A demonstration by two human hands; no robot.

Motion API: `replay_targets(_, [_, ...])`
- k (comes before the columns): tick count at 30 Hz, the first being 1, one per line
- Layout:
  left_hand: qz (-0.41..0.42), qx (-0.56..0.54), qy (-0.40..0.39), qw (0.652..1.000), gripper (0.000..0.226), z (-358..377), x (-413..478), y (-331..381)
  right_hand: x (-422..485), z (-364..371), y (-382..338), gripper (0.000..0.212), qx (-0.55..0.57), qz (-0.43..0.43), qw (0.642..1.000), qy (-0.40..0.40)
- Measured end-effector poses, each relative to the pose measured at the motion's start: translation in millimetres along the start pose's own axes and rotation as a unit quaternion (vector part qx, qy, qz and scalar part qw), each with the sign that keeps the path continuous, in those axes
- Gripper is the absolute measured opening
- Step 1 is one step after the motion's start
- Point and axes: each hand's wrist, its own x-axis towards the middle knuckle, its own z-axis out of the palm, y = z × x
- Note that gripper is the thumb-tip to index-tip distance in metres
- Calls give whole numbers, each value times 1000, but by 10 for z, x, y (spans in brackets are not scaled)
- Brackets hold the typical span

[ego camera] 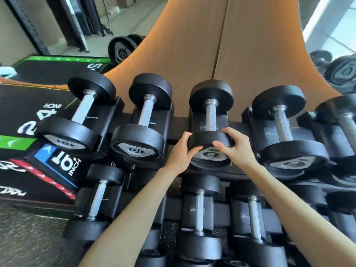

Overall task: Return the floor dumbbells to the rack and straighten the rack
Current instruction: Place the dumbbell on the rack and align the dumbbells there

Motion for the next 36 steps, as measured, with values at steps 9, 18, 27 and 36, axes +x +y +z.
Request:
replay_targets(9, [34,317,-6,948,48,-325,-683,575,-271,-370,-220,62,-179,1,979,-98])
replay_targets(18, [104,460,103,876,49,-918,-1255,501,-730,-14,-710,59,-311,-147,939,28])
replay_targets(27, [65,468,67,879,57,-1668,-1436,-162,-959,932,-909,63,-354,-85,931,-26])
replay_targets(36, [138,427,49,892,57,-2359,-1144,-573,-631,1558,-1449,65,-387,-63,920,22])
